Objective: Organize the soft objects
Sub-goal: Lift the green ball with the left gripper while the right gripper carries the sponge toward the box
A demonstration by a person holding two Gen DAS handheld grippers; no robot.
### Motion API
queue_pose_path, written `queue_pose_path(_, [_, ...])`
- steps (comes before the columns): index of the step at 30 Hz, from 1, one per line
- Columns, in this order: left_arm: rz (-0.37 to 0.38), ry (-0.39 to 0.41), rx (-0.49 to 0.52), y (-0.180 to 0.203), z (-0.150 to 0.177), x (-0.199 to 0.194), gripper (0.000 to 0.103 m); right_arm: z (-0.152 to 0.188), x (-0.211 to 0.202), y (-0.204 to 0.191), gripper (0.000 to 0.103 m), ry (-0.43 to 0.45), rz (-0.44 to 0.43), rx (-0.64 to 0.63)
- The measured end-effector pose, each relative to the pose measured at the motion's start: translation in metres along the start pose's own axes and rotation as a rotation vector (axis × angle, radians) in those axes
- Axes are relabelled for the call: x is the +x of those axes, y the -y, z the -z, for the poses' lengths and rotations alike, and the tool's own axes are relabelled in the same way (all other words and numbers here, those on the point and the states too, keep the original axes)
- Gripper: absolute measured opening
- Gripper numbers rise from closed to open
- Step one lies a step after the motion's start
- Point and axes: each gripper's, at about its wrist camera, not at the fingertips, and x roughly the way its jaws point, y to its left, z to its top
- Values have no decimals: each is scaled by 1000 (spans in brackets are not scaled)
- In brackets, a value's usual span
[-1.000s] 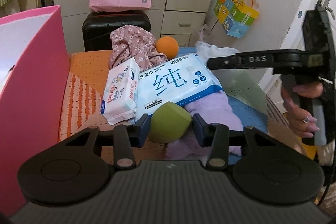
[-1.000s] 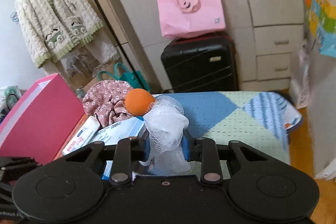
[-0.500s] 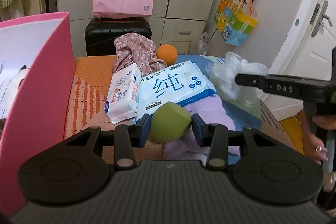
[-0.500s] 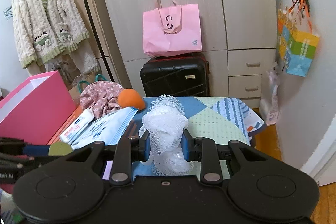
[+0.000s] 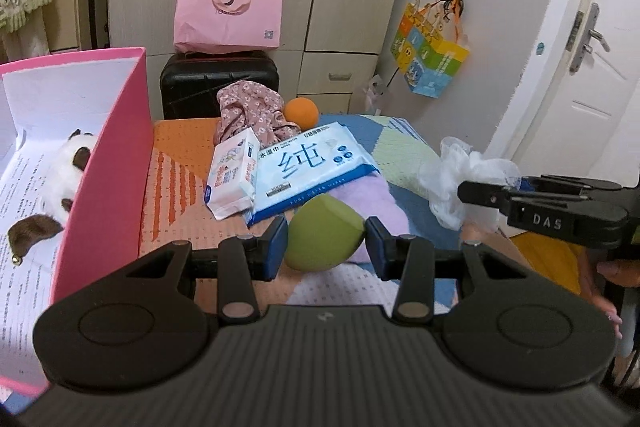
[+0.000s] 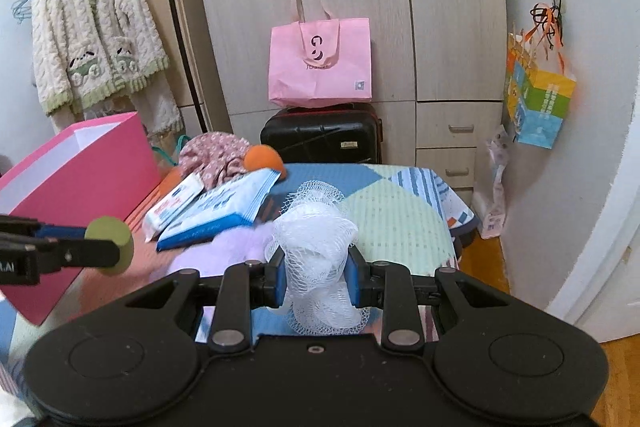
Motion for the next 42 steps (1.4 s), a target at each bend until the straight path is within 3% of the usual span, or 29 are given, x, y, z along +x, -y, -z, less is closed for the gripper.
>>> queue_pose_path(21, [38, -25, 20, 2, 29, -63, 41, 34, -77, -53, 33, -39, -80, -162])
queue_pose_path(33, [79, -80, -9, -14, 48, -91, 41, 30, -96, -85, 33, -138, -276, -157])
queue_pose_path(42, [160, -183, -51, -40, 51, -117, 41, 20, -89, -107, 33, -265, -434, -91])
